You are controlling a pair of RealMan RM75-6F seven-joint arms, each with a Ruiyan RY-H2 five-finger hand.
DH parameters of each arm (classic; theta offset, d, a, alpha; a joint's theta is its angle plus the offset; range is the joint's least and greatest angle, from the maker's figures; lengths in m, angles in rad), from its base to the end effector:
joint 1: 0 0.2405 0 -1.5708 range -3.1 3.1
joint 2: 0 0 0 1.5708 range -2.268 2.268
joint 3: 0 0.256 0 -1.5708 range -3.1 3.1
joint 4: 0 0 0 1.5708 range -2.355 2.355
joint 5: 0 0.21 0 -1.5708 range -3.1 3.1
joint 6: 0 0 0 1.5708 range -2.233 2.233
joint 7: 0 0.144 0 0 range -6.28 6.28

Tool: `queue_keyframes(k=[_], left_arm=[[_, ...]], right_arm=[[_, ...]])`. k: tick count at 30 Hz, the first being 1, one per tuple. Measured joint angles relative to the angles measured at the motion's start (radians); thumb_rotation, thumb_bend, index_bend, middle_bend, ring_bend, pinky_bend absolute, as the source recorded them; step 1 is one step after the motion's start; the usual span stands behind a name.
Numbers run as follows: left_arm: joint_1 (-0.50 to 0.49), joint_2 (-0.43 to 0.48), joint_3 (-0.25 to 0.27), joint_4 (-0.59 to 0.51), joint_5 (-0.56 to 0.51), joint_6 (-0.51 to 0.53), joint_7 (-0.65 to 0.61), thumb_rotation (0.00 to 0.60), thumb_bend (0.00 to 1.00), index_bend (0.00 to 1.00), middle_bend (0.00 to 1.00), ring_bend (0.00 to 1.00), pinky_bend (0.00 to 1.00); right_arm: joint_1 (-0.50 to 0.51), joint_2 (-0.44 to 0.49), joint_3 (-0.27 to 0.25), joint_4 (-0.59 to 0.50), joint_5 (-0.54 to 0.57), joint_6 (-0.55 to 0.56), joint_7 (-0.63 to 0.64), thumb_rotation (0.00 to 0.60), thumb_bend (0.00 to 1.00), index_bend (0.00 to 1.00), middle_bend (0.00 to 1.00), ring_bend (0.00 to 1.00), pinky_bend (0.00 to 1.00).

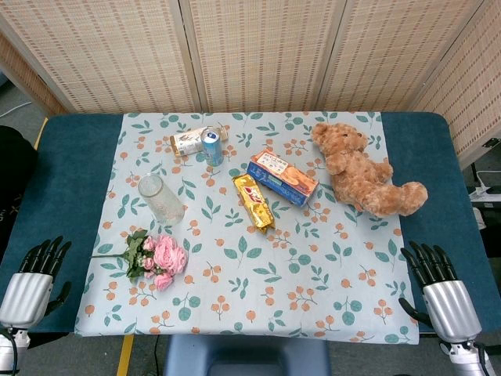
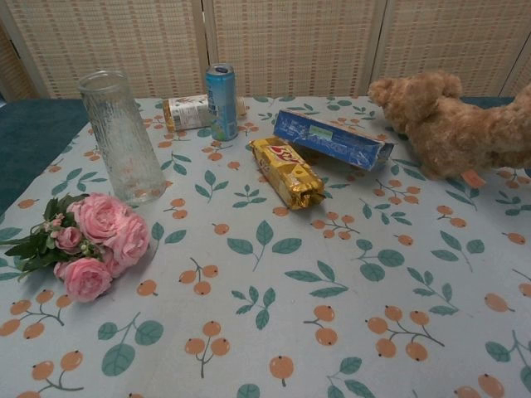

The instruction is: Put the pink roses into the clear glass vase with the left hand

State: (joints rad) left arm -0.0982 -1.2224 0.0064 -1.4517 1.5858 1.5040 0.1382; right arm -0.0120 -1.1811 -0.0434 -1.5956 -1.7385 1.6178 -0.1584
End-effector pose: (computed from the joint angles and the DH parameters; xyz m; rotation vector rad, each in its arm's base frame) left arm -0.3224 0.1747 0.1300 -1.5401 -0.7295 -0.7898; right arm -0.2907 -0.1294 0.1338 1.5322 -0.7536 0.9154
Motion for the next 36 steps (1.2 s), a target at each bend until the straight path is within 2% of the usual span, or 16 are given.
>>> queue_keyframes(k=[7, 13, 18, 23, 29, 32, 36], left_arm=[[-0.023, -0.016, 0.012, -0.003, 0.018, -0.039, -0.073, 0.6, 0.39, 0.0, 0.0, 0.0, 0.13], [-0.114, -0.038, 0.008, -0.019, 0.007, -0.211, -0.138, 0.6, 0.38, 0.0, 0.0, 0.0, 0.12], [-0.212, -0.075, -0.02, -0.03, -0.068, -0.394, -0.085, 0.6, 0.38, 0.0, 0.0, 0.0, 0.13], [-0.29, -0.111, -0.05, -0.031, -0.191, -0.537, -0.004, 0.6, 0.38, 0.0, 0.0, 0.0, 0.13], [-0.35, -0.161, -0.071, 0.017, -0.303, -0.622, 0.1, 0.6, 0.36, 0.0, 0.0, 0.01, 0.14], [-0.372, -0.178, -0.075, 0.029, -0.329, -0.645, 0.109, 0.6, 0.36, 0.02, 0.08, 0.09, 0.13], [-0.374, -0.2, -0.076, 0.048, -0.284, -0.613, 0.056, 0.6, 0.36, 0.08, 0.18, 0.16, 0.13]], right_arm=[[-0.002, 0.005, 0.006, -0.006, 0.012, -0.001, 0.004, 0.6, 0.11, 0.0, 0.0, 0.0, 0.0], [0.001, 0.011, 0.0, -0.011, 0.01, -0.014, 0.012, 0.6, 0.11, 0.0, 0.0, 0.0, 0.0], [0.002, 0.015, -0.003, -0.015, 0.008, -0.02, 0.017, 0.6, 0.11, 0.0, 0.0, 0.0, 0.0], [0.004, 0.015, -0.001, -0.016, 0.017, -0.029, 0.017, 0.6, 0.11, 0.0, 0.0, 0.0, 0.0], [0.006, 0.019, -0.003, -0.021, 0.021, -0.04, 0.016, 0.6, 0.11, 0.0, 0.0, 0.0, 0.0], [0.006, 0.018, -0.002, -0.022, 0.026, -0.043, 0.011, 0.6, 0.11, 0.0, 0.0, 0.0, 0.0], [0.009, 0.017, -0.004, -0.025, 0.029, -0.057, 0.004, 0.6, 0.11, 0.0, 0.0, 0.0, 0.0]])
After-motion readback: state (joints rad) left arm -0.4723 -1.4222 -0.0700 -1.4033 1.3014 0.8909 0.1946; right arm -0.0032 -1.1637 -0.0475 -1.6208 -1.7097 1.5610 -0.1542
